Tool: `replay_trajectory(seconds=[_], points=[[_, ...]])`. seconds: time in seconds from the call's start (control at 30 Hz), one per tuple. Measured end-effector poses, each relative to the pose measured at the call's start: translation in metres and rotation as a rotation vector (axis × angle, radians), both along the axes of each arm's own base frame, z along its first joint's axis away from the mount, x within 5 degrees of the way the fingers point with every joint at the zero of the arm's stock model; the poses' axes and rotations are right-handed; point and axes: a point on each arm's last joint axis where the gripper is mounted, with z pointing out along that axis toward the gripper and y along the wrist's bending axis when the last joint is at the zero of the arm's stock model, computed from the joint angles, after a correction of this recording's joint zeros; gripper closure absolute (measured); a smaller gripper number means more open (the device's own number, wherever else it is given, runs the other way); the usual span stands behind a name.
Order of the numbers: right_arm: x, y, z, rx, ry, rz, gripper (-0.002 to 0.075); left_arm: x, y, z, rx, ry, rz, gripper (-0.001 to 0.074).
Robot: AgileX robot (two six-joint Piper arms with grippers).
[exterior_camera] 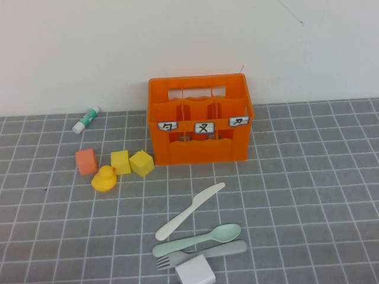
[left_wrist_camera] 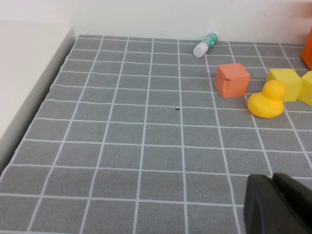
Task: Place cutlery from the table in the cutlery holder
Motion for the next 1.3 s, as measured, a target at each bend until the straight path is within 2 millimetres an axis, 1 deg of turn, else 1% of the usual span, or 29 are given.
replay_trajectory(seconds=[1.2,1.3], points=[[0.0,0.0,0.0,0.0,0.0,0.0,0.0729,0.0,0.0001,0.0,0.0,0.0,0.001,0.0736],[0.0,0.0,0.0,0.0,0.0,0.0,0.0729,-0.0001,0.0011,0.0,0.037,0.002,0.001,0.0736]])
